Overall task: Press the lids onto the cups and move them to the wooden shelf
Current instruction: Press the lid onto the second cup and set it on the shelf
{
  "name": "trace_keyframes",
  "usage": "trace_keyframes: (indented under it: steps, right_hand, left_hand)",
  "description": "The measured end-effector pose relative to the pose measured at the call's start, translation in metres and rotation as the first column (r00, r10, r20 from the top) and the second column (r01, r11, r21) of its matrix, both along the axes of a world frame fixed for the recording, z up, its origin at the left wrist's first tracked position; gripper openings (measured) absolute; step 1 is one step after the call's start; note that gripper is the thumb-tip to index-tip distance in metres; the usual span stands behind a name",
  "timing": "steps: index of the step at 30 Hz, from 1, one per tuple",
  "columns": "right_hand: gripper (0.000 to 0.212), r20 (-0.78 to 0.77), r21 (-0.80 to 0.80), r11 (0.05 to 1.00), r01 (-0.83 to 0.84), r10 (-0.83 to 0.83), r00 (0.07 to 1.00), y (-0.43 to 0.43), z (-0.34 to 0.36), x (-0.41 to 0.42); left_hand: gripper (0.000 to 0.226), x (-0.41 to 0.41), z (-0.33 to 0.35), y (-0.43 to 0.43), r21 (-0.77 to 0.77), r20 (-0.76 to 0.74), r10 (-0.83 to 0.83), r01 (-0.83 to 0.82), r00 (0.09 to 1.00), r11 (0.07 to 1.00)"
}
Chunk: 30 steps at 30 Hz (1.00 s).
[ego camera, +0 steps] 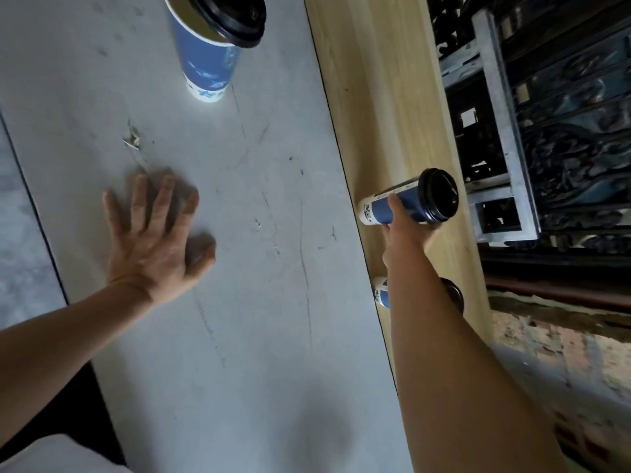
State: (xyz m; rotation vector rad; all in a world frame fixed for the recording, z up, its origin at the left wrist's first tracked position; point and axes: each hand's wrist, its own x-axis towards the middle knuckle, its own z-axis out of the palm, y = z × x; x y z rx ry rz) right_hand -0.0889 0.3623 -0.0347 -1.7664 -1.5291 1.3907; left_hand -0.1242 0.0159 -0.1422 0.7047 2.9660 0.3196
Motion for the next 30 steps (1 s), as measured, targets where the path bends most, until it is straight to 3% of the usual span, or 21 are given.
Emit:
trace_keyframes:
  steps: [6, 9, 17, 20, 22, 24, 26, 30]
  right_hand:
    - [0.084, 0.003, 0.014, 1.0, -0.008, 0.008, 1.0, -0.012, 0.0, 0.001]
    - [0.085, 0.087, -0.048, 0.997, -0.055, 0.059, 0.994, -0.02, 0.003, 0.004]
    - [0.079, 0.137, -0.133, 0.991, -0.031, 0.049, 0.989, -0.032, 0.011, 0.005]
    - [0.063, 0.092, -0.234, 0.971, 0.053, -0.032, 0.995, -0.035, 0.011, 0.011]
    - [0.063, 0.161, -0.229, 0.973, 0.007, 0.031, 0.987, -0.043, 0.009, 0.023]
    - [0.071, 0.389, -0.141, 0.978, -0.152, 0.196, 0.9, -0.056, 0.007, 0.042]
    - [0.063, 0.544, -0.07, 0.956, -0.285, 0.276, 0.792, -0.079, 0.008, 0.057]
    - [0.058, 0.63, -0.193, 0.79, -0.582, 0.554, 0.544, -0.14, 0.003, 0.09]
  left_hand:
    - [0.088, 0.0, -0.002, 0.0, -0.01, 0.0, 0.003, -0.003, 1.0, 1.0]
    - [0.087, 0.0, -0.004, 0.0, -0.006, -0.015, -0.001, 0.001, 1.0, 1.0]
    - [0.09, 0.0, -0.004, -0.001, -0.001, 0.019, 0.001, -0.001, 1.0, 1.0]
    - [0.089, 0.001, -0.002, 0.001, 0.017, 0.023, 0.002, -0.002, 1.0, 1.0]
    - [0.09, 0.001, -0.002, 0.001, 0.029, 0.034, 0.001, -0.002, 0.999, 1.0]
    - [0.091, 0.001, -0.002, 0.0, 0.039, 0.059, -0.001, -0.002, 0.998, 0.999]
    - [0.092, -0.001, -0.002, -0.001, 0.053, 0.066, -0.009, 0.006, 0.998, 0.999]
    - [0.09, -0.004, -0.001, -0.001, 0.063, 0.108, -0.028, 0.021, 0.994, 0.998]
